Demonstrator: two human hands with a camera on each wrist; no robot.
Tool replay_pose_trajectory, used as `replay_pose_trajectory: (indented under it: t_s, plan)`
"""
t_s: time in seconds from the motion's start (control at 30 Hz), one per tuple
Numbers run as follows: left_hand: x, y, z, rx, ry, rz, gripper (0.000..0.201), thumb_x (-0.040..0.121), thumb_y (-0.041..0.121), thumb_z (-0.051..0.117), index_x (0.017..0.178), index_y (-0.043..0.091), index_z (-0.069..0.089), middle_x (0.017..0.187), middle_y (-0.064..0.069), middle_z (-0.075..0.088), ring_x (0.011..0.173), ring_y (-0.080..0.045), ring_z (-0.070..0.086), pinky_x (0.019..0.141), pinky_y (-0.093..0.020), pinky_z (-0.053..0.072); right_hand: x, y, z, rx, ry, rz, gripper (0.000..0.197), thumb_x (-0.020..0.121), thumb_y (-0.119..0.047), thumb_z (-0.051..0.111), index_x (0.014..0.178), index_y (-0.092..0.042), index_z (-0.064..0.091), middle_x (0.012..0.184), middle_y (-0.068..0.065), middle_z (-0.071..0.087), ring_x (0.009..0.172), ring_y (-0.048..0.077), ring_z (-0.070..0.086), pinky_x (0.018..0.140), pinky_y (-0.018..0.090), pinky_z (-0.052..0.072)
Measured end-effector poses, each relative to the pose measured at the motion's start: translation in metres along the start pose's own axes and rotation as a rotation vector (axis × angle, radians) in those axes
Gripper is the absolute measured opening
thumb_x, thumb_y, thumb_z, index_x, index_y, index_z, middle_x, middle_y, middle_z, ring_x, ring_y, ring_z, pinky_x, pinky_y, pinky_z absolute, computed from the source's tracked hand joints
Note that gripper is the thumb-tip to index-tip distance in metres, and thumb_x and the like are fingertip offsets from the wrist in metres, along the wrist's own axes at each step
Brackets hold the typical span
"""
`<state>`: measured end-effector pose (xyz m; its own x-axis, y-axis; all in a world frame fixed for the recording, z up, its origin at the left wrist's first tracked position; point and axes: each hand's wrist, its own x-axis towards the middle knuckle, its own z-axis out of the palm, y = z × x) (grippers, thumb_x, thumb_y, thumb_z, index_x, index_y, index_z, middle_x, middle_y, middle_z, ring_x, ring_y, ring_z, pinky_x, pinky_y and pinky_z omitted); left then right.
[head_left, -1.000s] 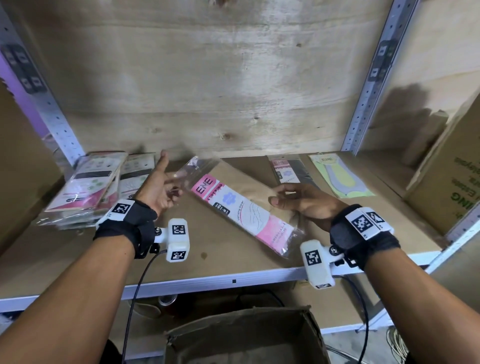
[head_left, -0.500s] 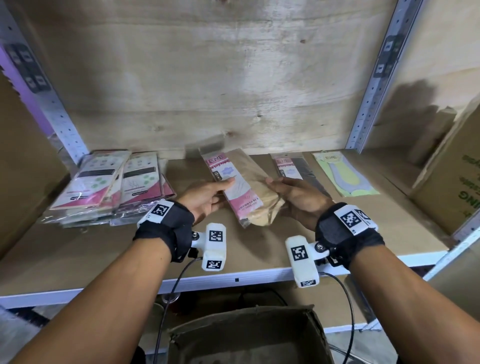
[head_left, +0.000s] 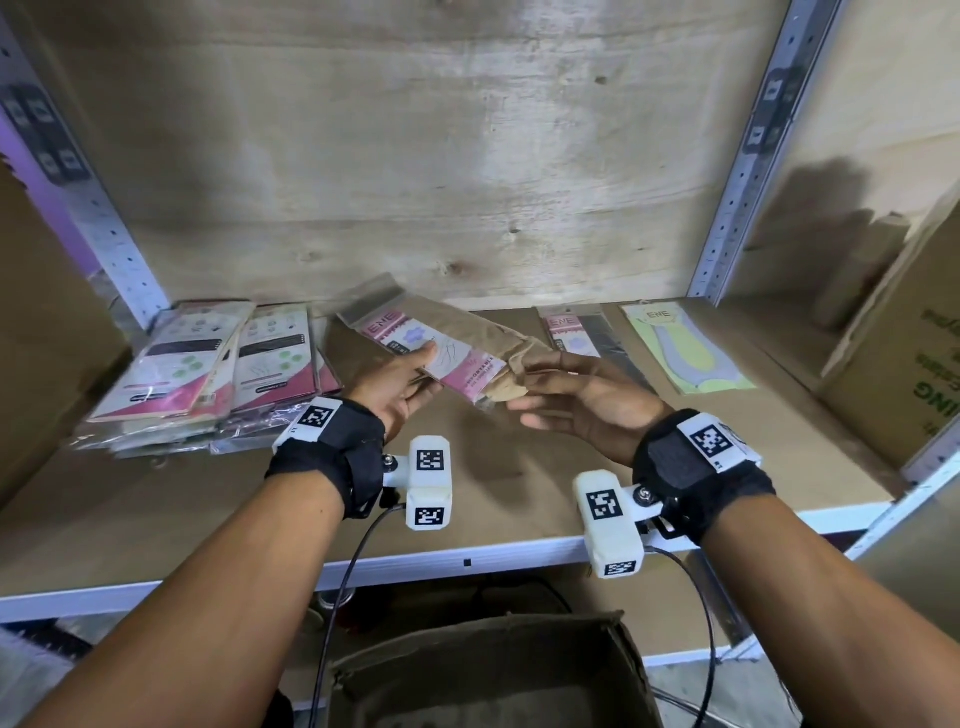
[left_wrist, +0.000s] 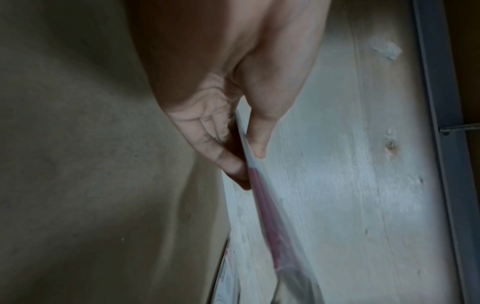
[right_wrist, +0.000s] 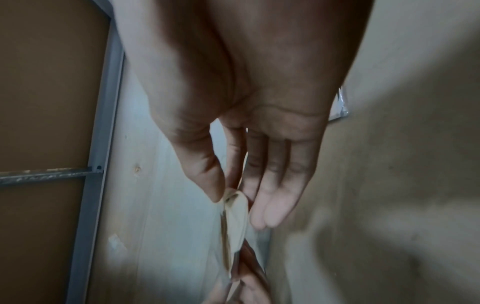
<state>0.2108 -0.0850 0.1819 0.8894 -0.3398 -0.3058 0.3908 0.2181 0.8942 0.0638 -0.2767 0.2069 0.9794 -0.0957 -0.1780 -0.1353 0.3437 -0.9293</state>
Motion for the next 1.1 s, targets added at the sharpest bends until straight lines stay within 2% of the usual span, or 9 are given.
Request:
replay_pose_trajectory:
  t_s: [0.1,0.2,0.3,0.43,0.57,0.73,0.83,0.93,1.1]
  plan:
    - [0.002,-0.002,0.001,-0.022,-0.009,-0.005,0.021,0.087,0.016,0.072,0.106,0.011,0.064,0.094,-0.006,0.075,0.070,-0.010,0.073,0.053,-0.019,0.055,0.003,0.006,0.003,0.008,0.087,-0.037,0.023,0.084,0.003,0.069,0.103,-0.008,0.067,0.090,0.008,0.072,0.077,0.022,0.068,0.065,0.027,0.060]
    - [0.004,-0.005,0.001,-0.060,-0.041,-0.013,0.022,0.086,0.015,0.072,0.106,0.010,0.064,0.093,-0.007,0.076,0.071,-0.011,0.075,0.054,-0.019,0.056,0.006,0.011,0.003,0.064,0.155,-0.067,0.019,0.084,0.005,0.068,0.098,-0.007,0.069,0.087,0.010,0.070,0.070,0.020,0.066,0.061,0.025,0.057]
    - [0.006,-0.004,-0.001,-0.094,-0.049,-0.037,0.022,0.085,0.016,0.073,0.104,0.010,0.064,0.095,-0.009,0.076,0.081,-0.015,0.073,0.056,-0.021,0.056,0.007,0.013,0.002,0.144,0.156,-0.095,0.020,0.084,0.010,0.065,0.098,-0.003,0.070,0.083,0.011,0.071,0.068,0.020,0.070,0.060,0.023,0.058]
    - [0.008,-0.004,-0.002,-0.127,-0.072,-0.082,0.020,0.085,0.016,0.072,0.101,0.008,0.064,0.084,-0.007,0.078,0.088,-0.017,0.068,0.057,-0.021,0.057,0.007,0.010,0.003,0.187,0.151,-0.145,0.020,0.086,0.014,0.061,0.095,-0.002,0.068,0.078,0.009,0.074,0.071,0.018,0.073,0.064,0.022,0.059]
    - [0.007,-0.005,0.003,-0.118,-0.077,-0.077,0.017,0.086,0.014,0.072,0.100,0.009,0.064,0.093,-0.009,0.076,0.088,-0.016,0.069,0.057,-0.021,0.057,0.005,0.006,0.004,0.241,0.124,-0.214,0.021,0.085,0.018,0.059,0.089,-0.002,0.066,0.078,0.009,0.073,0.076,0.017,0.073,0.070,0.026,0.061]
    - [0.001,-0.009,0.010,-0.113,-0.085,-0.049,0.014,0.085,0.011,0.072,0.097,0.010,0.064,0.086,-0.007,0.078,0.089,-0.017,0.071,0.057,-0.022,0.057,0.001,0.004,0.009,0.090,0.202,-0.247,0.021,0.080,0.007,0.072,0.096,-0.002,0.061,0.084,0.014,0.071,0.060,0.020,0.070,0.053,0.025,0.057]
    - [-0.001,-0.009,0.011,-0.134,-0.097,-0.043,0.012,0.087,0.010,0.070,0.098,0.009,0.064,0.089,-0.009,0.077,0.091,-0.018,0.069,0.057,-0.022,0.057,0.001,0.006,0.008,0.068,0.259,-0.234,0.026,0.080,0.000,0.076,0.092,-0.009,0.055,0.071,0.007,0.072,0.050,0.019,0.066,0.045,0.025,0.053]
    - [-0.003,-0.007,0.013,-0.142,-0.115,-0.048,0.012,0.089,0.011,0.068,0.100,0.008,0.063,0.097,-0.011,0.074,0.094,-0.018,0.068,0.057,-0.022,0.057,0.002,0.007,0.006,0.086,0.262,-0.215,0.022,0.082,0.002,0.073,0.089,-0.011,0.056,0.068,0.008,0.071,0.053,0.020,0.068,0.046,0.026,0.054]
    - [-0.009,-0.006,0.018,-0.073,-0.135,-0.026,0.011,0.089,0.013,0.069,0.098,0.010,0.064,0.091,-0.007,0.076,0.089,-0.017,0.069,0.058,-0.021,0.057,0.001,0.007,0.008,0.047,0.217,-0.137,0.027,0.083,-0.008,0.074,0.105,-0.008,0.059,0.078,0.012,0.074,0.060,0.021,0.068,0.051,0.026,0.057]
